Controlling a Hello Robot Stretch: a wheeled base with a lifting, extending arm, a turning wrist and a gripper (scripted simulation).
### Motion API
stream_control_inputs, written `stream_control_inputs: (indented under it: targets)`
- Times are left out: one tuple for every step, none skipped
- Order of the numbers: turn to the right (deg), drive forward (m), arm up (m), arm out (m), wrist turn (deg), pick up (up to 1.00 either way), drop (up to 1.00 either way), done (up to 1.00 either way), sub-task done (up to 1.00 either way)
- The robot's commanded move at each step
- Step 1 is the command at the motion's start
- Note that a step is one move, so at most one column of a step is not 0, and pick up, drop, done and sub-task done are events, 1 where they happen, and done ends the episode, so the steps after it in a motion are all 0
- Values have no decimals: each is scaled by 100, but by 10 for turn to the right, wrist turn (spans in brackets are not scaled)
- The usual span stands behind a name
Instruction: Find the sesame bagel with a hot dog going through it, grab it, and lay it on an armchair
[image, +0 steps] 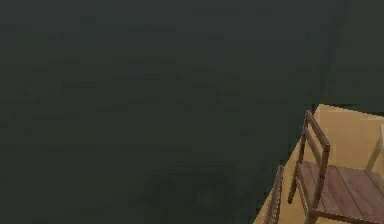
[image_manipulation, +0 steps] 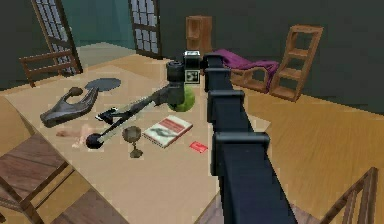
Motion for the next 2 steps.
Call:
stream_control_inputs:
  targets:
    - [0, 0, 0, 0, -360, 0, 0, 0, 0]
    - [0, 0, 0, -32, 0, 0, 0, 0, 0]
